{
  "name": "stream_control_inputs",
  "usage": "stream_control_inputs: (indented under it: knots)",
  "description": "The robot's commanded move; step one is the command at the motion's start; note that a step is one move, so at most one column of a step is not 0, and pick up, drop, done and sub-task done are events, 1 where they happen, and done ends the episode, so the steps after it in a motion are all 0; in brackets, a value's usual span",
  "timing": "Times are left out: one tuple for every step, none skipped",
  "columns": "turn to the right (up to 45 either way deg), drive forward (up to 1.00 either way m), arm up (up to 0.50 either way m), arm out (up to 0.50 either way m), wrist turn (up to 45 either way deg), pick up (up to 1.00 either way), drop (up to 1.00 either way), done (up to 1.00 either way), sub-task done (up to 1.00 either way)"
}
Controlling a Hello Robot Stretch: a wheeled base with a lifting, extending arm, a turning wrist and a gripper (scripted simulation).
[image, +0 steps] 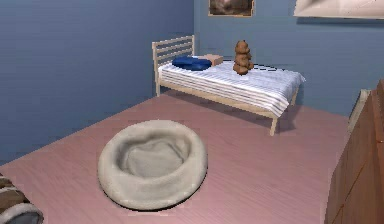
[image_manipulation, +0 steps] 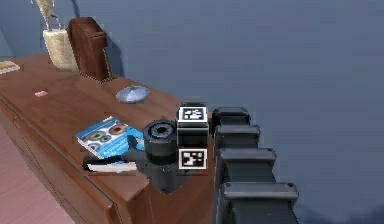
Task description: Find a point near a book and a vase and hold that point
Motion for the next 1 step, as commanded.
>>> stream_control_inputs:
  knots:
    - [0.0,0.00,0.00,0.00,21.0,0.00,0.00,0.00,0.00]
